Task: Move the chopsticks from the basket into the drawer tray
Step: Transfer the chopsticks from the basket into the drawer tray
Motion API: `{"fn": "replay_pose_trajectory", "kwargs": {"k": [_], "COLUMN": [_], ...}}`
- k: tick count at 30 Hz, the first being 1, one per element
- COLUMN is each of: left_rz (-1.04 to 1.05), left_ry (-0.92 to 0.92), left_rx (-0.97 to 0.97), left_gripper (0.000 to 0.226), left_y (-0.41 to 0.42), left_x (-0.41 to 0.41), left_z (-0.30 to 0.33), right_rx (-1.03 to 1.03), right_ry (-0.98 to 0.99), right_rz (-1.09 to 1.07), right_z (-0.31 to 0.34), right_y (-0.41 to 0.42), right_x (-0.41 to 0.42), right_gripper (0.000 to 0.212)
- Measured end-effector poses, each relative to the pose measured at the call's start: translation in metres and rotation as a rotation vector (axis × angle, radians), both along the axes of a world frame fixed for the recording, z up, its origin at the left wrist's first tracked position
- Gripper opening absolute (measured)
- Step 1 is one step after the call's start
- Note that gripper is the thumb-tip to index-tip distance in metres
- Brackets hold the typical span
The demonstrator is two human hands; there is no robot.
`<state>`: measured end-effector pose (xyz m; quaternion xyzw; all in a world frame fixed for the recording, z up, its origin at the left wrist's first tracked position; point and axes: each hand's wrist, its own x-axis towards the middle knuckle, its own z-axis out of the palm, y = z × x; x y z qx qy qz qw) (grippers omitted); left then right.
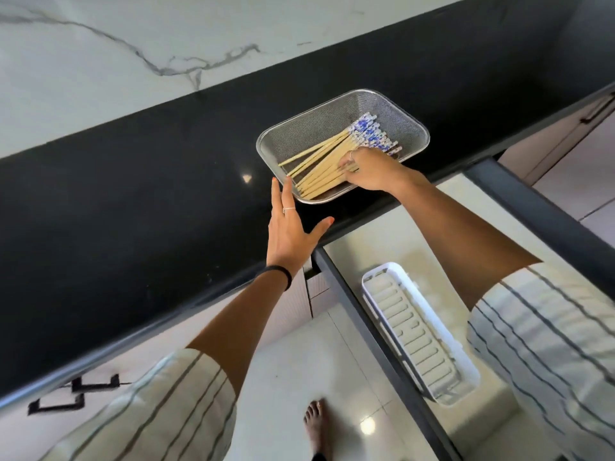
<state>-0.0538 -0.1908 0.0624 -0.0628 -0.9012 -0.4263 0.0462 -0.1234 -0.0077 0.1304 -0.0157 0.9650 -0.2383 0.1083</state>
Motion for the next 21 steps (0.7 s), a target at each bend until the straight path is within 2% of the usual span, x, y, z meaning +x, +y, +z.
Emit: {"fn": "replay_pose_trajectory", "kwargs": {"k": [7, 12, 15, 18, 21], "left_rz": [-0.075, -0.079, -0.065, -0.051, -0.063], "left_ry": [0.000, 0.029, 0.058, 0.090, 0.134], "left_rx": [0.041, 0.049, 0.046, 0.020, -0.033], "left_gripper": [0.085, 0.081, 0.076, 0.074, 0.076], "left_y": [-0.008, -0.007, -0.008, -0.009, -0.009], "left_x": [-0.001, -0.002, -0.002, -0.001, 0.002], "left_z": [-0.002, -0.007, -0.010, -0.013, -0.015], "right_rx": [0.141, 0.211, 0.323, 0.455, 0.584], "right_ry": [-0.062, 0.009, 0.033, 0.060, 0.172], "right_rz": [0.027, 0.043, 0.108, 0.208, 0.341], "right_z": [0.002, -0.005, -0.005, -0.001, 0.005], "right_y": [-0.017, -0.018, -0.020, -0.022, -0.018], "right_x": [-0.017, -0.021, -0.022, -0.027, -0.034], "right_gripper": [0.050, 0.039, 0.031, 0.040, 0.044]}}
